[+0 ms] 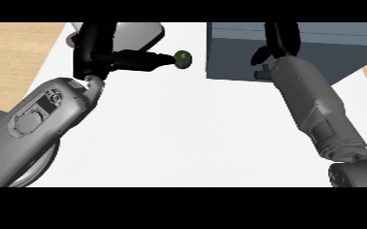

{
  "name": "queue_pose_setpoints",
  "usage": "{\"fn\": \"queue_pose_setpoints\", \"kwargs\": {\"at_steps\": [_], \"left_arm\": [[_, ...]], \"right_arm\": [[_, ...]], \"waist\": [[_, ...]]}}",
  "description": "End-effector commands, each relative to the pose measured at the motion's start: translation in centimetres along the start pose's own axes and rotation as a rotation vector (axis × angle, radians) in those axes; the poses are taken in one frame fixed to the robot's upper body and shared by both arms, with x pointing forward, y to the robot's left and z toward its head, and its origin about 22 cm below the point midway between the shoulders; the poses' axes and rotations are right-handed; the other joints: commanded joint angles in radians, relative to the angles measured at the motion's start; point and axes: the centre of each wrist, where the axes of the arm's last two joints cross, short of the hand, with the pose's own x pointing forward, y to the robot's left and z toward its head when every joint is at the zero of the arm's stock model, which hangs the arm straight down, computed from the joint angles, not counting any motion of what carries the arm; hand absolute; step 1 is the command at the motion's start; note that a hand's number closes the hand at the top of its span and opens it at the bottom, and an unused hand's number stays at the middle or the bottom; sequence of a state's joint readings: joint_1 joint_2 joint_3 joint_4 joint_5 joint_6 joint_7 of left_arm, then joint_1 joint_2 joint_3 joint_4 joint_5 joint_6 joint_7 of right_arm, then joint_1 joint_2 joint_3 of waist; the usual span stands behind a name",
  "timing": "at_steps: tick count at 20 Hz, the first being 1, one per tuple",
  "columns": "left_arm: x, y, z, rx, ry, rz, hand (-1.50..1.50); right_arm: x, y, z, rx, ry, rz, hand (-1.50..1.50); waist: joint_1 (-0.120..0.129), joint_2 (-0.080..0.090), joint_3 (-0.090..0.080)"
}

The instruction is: Pick up the can, place it into the drawer and close the drawer

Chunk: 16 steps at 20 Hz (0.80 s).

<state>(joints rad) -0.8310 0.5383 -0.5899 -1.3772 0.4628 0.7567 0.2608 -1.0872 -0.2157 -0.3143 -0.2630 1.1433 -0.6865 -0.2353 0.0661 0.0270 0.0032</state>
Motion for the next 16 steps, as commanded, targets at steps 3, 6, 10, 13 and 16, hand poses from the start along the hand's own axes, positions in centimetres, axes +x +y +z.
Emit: {"fn": "queue_pose_setpoints", "kwargs": {"at_steps": [3, 6, 10, 13, 16], "left_arm": [[-1.5, 0.7, 0.8, 0.008, 0.013, -0.010, -1.50], [-1.9, 0.5, 1.1, 0.017, 0.010, 0.000, -1.50], [-3.0, 1.1, 2.1, 0.007, 0.015, -0.001, -1.50], [-2.2, 2.4, 1.4, 0.030, 0.031, -0.005, -1.50], [-2.3, 2.5, 1.6, 0.046, 0.016, 0.004, -1.50]], "right_arm": [[4.0, -1.4, -2.6, -0.115, 0.040, -0.323, -1.50], [5.2, -1.5, -3.0, -0.115, 0.041, -0.429, -1.50], [3.6, -1.3, -2.4, -0.144, 0.095, -0.587, -1.50], [6.7, 0.0, -2.0, -0.111, 0.116, -0.718, -1.50], [5.1, -1.9, -3.4, -0.119, 0.109, -0.747, -1.50]], "waist": [[0.027, -0.002, 0.002], [0.016, -0.005, 0.001], [0.003, -0.010, 0.001], [-0.011, -0.018, -0.001], [-0.018, -0.016, -0.002]]}}
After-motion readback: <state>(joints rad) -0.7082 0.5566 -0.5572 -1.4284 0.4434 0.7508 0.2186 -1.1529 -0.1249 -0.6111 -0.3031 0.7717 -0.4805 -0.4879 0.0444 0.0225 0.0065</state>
